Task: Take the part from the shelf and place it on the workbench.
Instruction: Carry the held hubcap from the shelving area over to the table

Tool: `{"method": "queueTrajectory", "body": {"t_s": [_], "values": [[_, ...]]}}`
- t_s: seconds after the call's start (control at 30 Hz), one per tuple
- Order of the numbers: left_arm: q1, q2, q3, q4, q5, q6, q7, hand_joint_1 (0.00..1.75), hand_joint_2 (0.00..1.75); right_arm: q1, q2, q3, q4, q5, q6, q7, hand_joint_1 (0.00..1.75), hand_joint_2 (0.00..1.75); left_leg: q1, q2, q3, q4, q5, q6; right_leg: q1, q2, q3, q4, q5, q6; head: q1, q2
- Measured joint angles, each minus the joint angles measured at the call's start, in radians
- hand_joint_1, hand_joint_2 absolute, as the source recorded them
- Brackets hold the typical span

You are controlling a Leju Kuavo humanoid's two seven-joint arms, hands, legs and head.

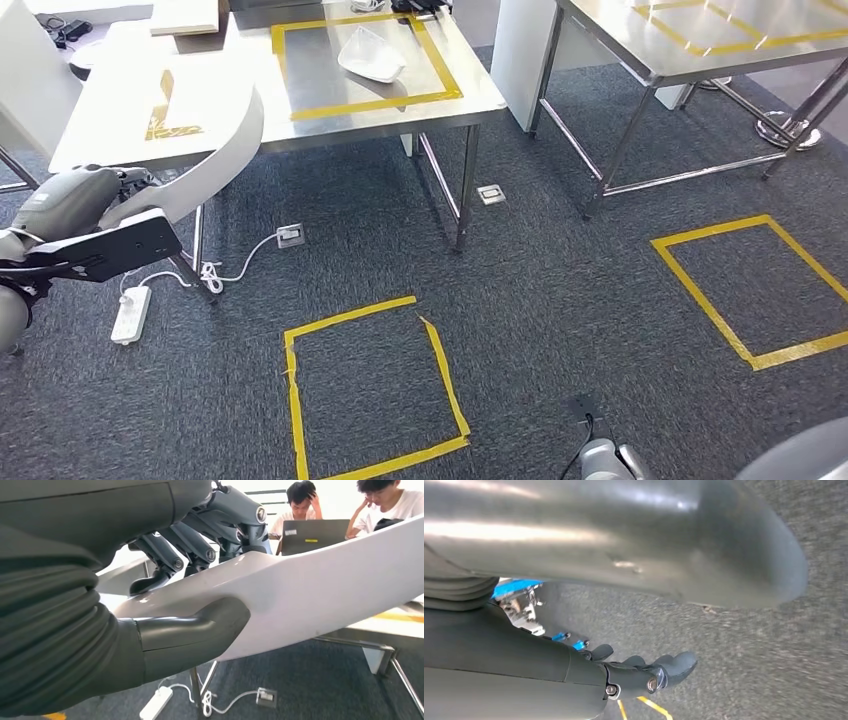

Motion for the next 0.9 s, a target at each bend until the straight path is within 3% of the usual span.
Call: {"method": "queueTrajectory", "body": {"t_s": [0.07, 0.13, 0.2, 0.23, 0.27, 0.33, 0.37, 0.4, 0.43, 0.5, 0.57, 0.6, 0.67, 0.7, 0.73, 0.77, 0.83, 0.87, 0.9], "values": [[-0.005, -0.009, 0.000, 0.001, 0.000, -0.003, 0.003, 1.75, 1.75, -0.002, 0.000, 0.000, 0.000, -0.005, -0.003, 0.003, 0.00, 0.00, 0.005, 0.006, -0.060, 0.097, -0.006, -0.013, -0.005, -0.001, 0.030, -0.001, -0.022, -0.003, -0.001, 0.000], [-0.005, -0.021, 0.000, 0.006, -0.001, -0.009, 0.007, 1.75, 1.75, -0.003, -0.001, -0.001, 0.000, -0.012, -0.008, 0.008, 0.00, 0.00, 0.015, 0.011, -0.144, 0.199, -0.051, -0.025, -0.009, -0.001, 0.058, -0.001, -0.048, -0.003, -0.003, 0.000], [-0.002, -0.033, -0.001, 0.011, -0.001, -0.014, 0.010, 1.75, 1.75, -0.002, -0.001, -0.003, 0.000, -0.016, -0.010, 0.012, 0.00, 0.00, 0.022, 0.014, -0.198, 0.219, -0.087, -0.030, -0.010, 0.001, 0.090, -0.001, -0.076, -0.002, -0.003, 0.000], [-0.002, -0.038, -0.001, 0.013, -0.001, -0.015, 0.011, 1.75, 1.75, -0.002, -0.001, -0.004, 0.000, -0.018, -0.011, 0.012, 0.00, 0.00, 0.023, 0.014, -0.204, 0.186, -0.076, -0.030, -0.011, 0.003, 0.108, -0.001, -0.090, -0.001, -0.003, 0.000], [-0.002, -0.042, -0.001, 0.015, -0.001, -0.016, 0.011, 1.75, 1.75, -0.002, -0.001, -0.006, 0.000, -0.019, -0.011, 0.013, 0.00, 0.00, 0.024, 0.014, -0.199, 0.130, -0.036, -0.027, -0.011, 0.005, 0.127, -0.001, -0.106, 0.000, -0.003, 0.000], [-0.003, -0.047, -0.002, 0.021, -0.002, -0.019, 0.009, 1.75, 1.75, -0.001, 0.000, -0.009, 0.000, -0.024, -0.006, 0.015, 0.00, 0.00, 0.022, 0.014, -0.181, 0.003, 0.094, -0.019, -0.010, 0.010, 0.158, -0.002, -0.137, 0.007, -0.005, 0.000], [-0.003, -0.050, -0.002, 0.025, -0.002, -0.020, 0.006, 1.75, 1.75, -0.002, 0.000, -0.010, 0.000, -0.027, -0.002, 0.017, 0.00, 0.00, 0.019, 0.013, -0.174, -0.037, 0.140, -0.013, -0.010, 0.011, 0.167, -0.005, -0.149, 0.013, -0.006, 0.000], [-0.004, -0.055, -0.004, 0.028, -0.003, -0.022, 0.004, 1.75, 1.75, -0.003, 0.001, -0.011, 0.000, -0.029, 0.002, 0.019, 0.00, 0.00, 0.016, 0.011, -0.169, -0.057, 0.163, -0.007, -0.010, 0.012, 0.173, -0.005, -0.156, 0.019, -0.006, 0.000], [-0.005, -0.060, -0.005, 0.030, -0.004, -0.022, 0.002, 1.75, 1.75, -0.004, 0.001, -0.012, 0.000, -0.031, 0.005, 0.020, 0.00, 0.00, 0.015, 0.010, -0.163, -0.059, 0.153, -0.001, -0.010, 0.012, 0.176, -0.001, -0.155, 0.026, -0.006, 0.000], [-0.007, -0.068, -0.007, 0.030, -0.006, -0.023, 0.000, 1.75, 1.75, -0.006, 0.000, -0.015, 0.000, -0.034, 0.008, 0.022, 0.00, 0.00, 0.018, 0.009, -0.144, -0.069, 0.140, 0.010, -0.011, 0.006, 0.157, 0.043, -0.138, 0.036, -0.004, 0.000], [-0.010, -0.076, -0.008, 0.033, -0.007, -0.023, -0.002, 1.75, 1.75, -0.007, -0.001, -0.018, 0.000, -0.036, 0.008, 0.025, 0.00, 0.00, 0.022, 0.010, -0.117, -0.077, 0.122, 0.016, -0.012, -0.002, 0.091, 0.147, -0.127, 0.045, 0.002, 0.000], [-0.008, -0.080, -0.009, 0.035, -0.007, -0.023, -0.002, 1.75, 1.75, -0.008, -0.002, -0.019, 0.000, -0.037, 0.008, 0.026, 0.00, 0.00, 0.023, 0.010, -0.104, -0.079, 0.111, 0.018, -0.013, -0.005, 0.047, 0.204, -0.139, 0.049, 0.005, 0.000], [-0.002, -0.089, -0.010, 0.041, -0.008, -0.024, -0.001, 1.75, 1.75, -0.006, -0.002, -0.024, 0.000, -0.039, 0.008, 0.030, 0.00, 0.00, 0.023, 0.014, -0.075, -0.081, 0.085, 0.019, -0.016, -0.007, -0.033, 0.273, -0.202, 0.055, 0.010, 0.000], [0.001, -0.092, -0.011, 0.043, -0.008, -0.025, 0.000, 1.75, 1.75, -0.004, -0.002, -0.026, 0.000, -0.040, 0.008, 0.032, 0.00, 0.00, 0.024, 0.018, -0.058, -0.081, 0.070, 0.018, -0.017, -0.008, -0.058, 0.273, -0.227, 0.057, 0.012, 0.000], [0.002, -0.095, -0.011, 0.046, -0.008, -0.028, 0.001, 1.75, 1.75, -0.002, -0.002, -0.028, 0.000, -0.039, 0.008, 0.034, 0.00, 0.00, 0.024, 0.023, -0.039, -0.080, 0.054, 0.016, -0.020, -0.010, -0.072, 0.248, -0.228, 0.059, 0.013, 0.000], [0.003, -0.098, -0.011, 0.047, -0.008, -0.030, 0.002, 1.75, 1.75, -0.001, -0.002, -0.029, 0.000, -0.039, 0.008, 0.035, 0.00, 0.00, 0.026, 0.029, -0.020, -0.080, 0.038, 0.013, -0.022, -0.017, -0.076, 0.200, -0.198, 0.062, 0.013, 0.000], [0.003, -0.103, -0.011, 0.051, -0.008, -0.033, 0.004, 1.75, 1.75, -0.001, -0.001, -0.031, 0.000, -0.037, 0.009, 0.035, 0.00, 0.00, 0.023, 0.044, 0.012, -0.075, 0.003, 0.002, -0.026, -0.059, -0.070, 0.080, -0.061, 0.064, 0.015, 0.000], [0.003, -0.105, -0.011, 0.053, -0.009, -0.035, 0.004, 1.75, 1.75, -0.002, 0.001, -0.031, 0.000, -0.036, 0.009, 0.034, 0.00, 0.00, 0.021, 0.052, 0.026, -0.072, -0.015, -0.005, -0.025, -0.075, -0.066, 0.040, -0.005, 0.060, 0.014, 0.000], [0.004, -0.107, -0.012, 0.054, -0.009, -0.036, 0.004, 1.75, 1.75, -0.003, 0.003, -0.031, 0.001, -0.035, 0.010, 0.034, 0.00, 0.00, 0.019, 0.061, 0.040, -0.069, -0.029, -0.012, -0.025, -0.083, -0.063, 0.017, 0.029, 0.052, 0.013, 0.000]]}}
